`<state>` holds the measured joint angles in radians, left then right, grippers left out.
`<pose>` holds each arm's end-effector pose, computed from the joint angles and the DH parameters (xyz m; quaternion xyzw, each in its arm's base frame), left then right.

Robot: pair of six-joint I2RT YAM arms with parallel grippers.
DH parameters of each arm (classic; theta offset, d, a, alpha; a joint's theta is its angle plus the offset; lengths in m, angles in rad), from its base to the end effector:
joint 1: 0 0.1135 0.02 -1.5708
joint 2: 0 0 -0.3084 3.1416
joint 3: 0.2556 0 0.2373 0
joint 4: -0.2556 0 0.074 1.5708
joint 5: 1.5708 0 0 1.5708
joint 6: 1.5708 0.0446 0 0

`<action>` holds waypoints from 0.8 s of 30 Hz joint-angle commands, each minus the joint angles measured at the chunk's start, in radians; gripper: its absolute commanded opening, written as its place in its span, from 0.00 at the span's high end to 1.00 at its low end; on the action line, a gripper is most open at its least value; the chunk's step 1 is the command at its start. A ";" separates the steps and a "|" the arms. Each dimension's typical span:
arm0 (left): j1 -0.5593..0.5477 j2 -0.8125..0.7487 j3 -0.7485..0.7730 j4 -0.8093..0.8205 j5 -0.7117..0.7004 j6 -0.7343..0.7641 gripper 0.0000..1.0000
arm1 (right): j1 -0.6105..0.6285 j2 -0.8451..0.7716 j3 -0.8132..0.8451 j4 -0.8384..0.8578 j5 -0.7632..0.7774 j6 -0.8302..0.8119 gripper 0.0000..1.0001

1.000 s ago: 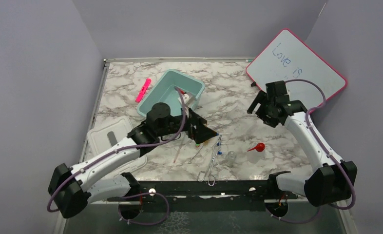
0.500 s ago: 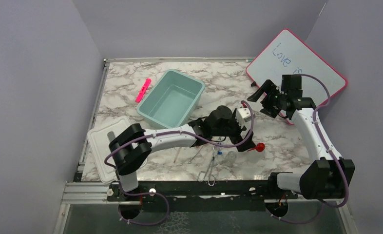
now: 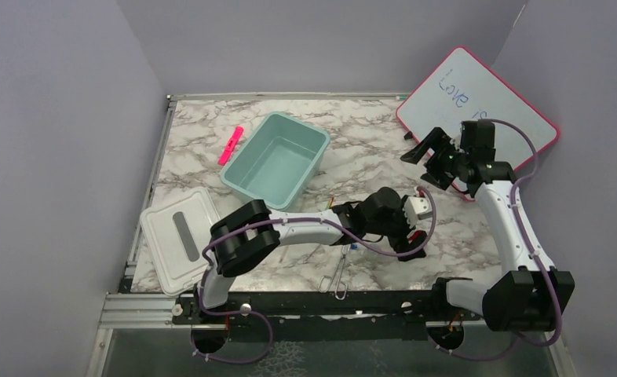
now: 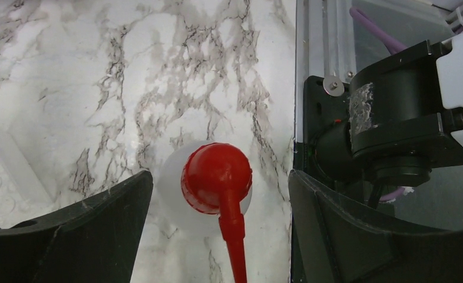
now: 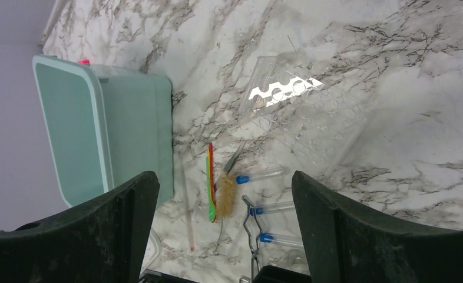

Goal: Organize the chemistry lab equipment

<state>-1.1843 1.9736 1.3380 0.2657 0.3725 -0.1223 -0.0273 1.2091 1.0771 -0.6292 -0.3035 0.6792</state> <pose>0.1617 -0.4405 0.2674 0.5008 0.6462 -0.4588 0.3480 0.2310 0.0070 0.3508 0.2585 0.8731 0.2563 0.3243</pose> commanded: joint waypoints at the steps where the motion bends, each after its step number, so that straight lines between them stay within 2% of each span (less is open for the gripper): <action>1: -0.037 0.041 0.049 -0.001 -0.039 0.030 0.15 | -0.006 -0.025 -0.020 0.013 -0.016 -0.019 0.12; 8: -0.057 0.115 0.231 -0.222 -0.193 0.087 0.30 | -0.006 -0.038 -0.042 0.013 0.003 -0.020 0.12; 10: -0.072 0.116 0.226 -0.242 -0.238 0.110 0.31 | -0.008 -0.041 -0.046 0.012 0.008 -0.020 0.12; 13: -0.093 0.130 0.233 -0.275 -0.300 0.152 0.42 | -0.008 -0.051 -0.053 0.011 0.018 -0.020 0.12; 19: -0.101 0.112 0.238 -0.291 -0.307 0.152 0.56 | -0.008 -0.061 -0.041 0.003 0.028 -0.021 0.12; 24: -0.101 0.022 0.173 -0.269 -0.332 0.131 0.59 | -0.008 -0.079 -0.034 -0.009 0.052 -0.029 0.12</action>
<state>-1.2861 2.0808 1.5585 0.0383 0.0952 0.0109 -0.0280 1.1625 1.0294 -0.6304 -0.2874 0.6743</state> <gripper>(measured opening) 0.599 0.877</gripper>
